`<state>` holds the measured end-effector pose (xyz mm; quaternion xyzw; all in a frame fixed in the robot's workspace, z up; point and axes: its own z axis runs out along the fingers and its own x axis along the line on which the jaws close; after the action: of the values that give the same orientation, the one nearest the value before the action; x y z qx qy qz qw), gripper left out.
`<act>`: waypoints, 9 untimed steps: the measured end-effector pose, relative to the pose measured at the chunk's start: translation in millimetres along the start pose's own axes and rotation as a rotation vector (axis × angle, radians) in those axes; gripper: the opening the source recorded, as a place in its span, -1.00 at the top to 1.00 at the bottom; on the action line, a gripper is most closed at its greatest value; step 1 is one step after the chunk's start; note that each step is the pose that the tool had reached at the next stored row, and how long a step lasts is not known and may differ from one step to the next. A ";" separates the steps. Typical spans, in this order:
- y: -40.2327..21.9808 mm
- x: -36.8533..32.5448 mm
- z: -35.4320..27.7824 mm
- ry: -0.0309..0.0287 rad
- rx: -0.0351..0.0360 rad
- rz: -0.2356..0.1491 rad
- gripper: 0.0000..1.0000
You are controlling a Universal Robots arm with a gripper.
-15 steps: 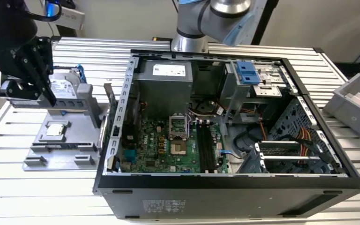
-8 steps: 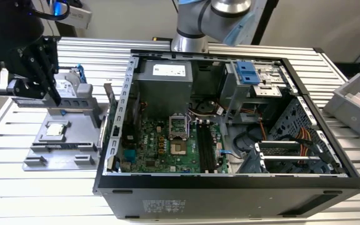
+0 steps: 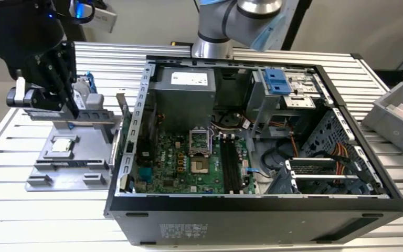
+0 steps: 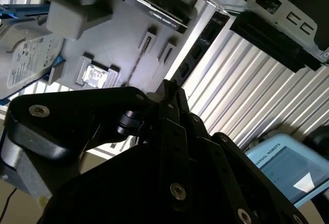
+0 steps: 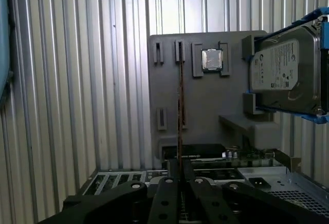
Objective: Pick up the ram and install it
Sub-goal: 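Pick up the ram and move it above insertion slot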
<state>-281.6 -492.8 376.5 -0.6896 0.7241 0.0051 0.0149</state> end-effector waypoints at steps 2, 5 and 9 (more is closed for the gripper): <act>-15.1 -0.8 0.2 -0.0001 -0.0001 -0.003 1.00; -19.8 -1.0 0.3 -0.0001 -0.0001 -0.004 1.00; -26.4 -1.3 0.4 0.0000 -0.0001 -0.004 1.00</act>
<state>-255.1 -492.8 376.5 -0.6911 0.7226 0.0052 0.0149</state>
